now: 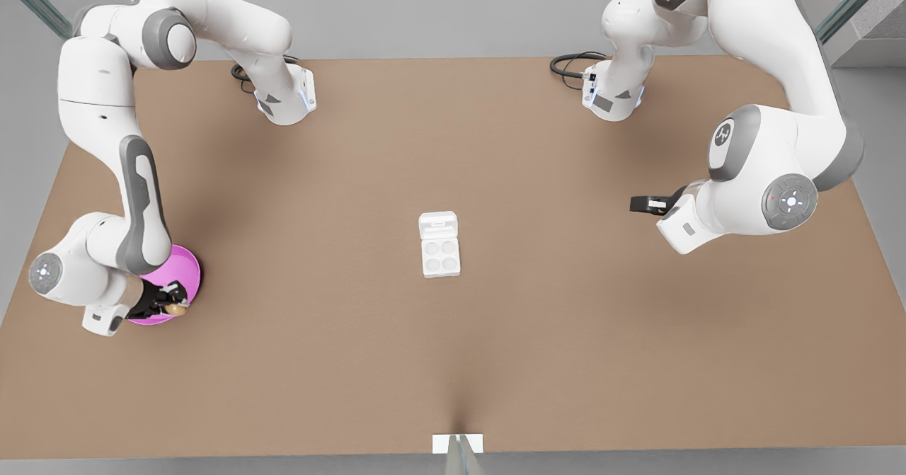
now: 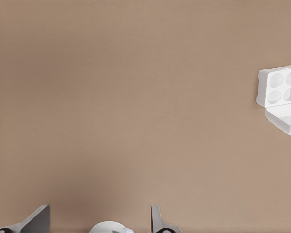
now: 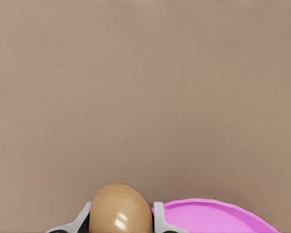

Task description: Pack egg into the box and close the box lid

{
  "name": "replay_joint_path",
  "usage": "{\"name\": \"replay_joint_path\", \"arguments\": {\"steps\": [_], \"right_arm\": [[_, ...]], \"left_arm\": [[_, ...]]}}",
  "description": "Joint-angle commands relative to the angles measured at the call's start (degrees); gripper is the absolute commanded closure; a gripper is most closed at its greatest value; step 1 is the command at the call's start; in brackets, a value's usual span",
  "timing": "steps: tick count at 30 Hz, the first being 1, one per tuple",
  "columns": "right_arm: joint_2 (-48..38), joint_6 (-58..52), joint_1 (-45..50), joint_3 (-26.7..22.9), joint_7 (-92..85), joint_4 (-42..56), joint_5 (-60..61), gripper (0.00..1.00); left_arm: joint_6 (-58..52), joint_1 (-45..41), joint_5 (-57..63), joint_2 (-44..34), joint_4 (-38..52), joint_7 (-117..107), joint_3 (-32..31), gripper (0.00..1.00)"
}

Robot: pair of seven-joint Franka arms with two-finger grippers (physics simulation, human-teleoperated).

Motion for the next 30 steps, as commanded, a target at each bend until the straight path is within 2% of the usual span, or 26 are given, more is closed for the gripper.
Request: {"name": "replay_joint_path", "arguments": {"steps": [1, 6, 14, 17, 21, 30], "right_arm": [[0.1, -1.2, 1.7, 0.0, 23.3, 2.2, -8.2, 0.47], [0.4, -2.6, 6.8, -0.4, 24.5, 6.0, -8.2, 0.47], [1.2, -4.9, 20.2, -0.6, 26.7, 11.8, -8.2, 0.47], [2.0, -5.0, 26.8, -3.6, 26.7, 14.7, -8.2, 0.47], [8.9, -6.1, 33.8, -6.4, 26.8, 25.6, -8.0, 0.47], [9.2, -5.2, 49.3, -8.1, 35.1, 25.7, -6.3, 0.47]], "left_arm": [[0.0, 0.0, 0.0, -0.1, 0.0, 0.0, 0.0, 0.00], [0.0, 0.0, -0.1, -0.1, 0.0, 0.0, 0.0, 0.00], [0.0, 0.0, 0.0, -0.1, 0.0, 0.0, 0.0, 0.00], [0.0, 0.0, -0.1, -0.1, 0.0, 0.0, 0.0, 0.00], [0.0, -0.1, -0.1, -0.1, 0.0, -0.1, 0.0, 0.00], [-0.3, -0.6, 0.1, -0.1, 0.1, -0.3, 0.0, 0.00]]}}
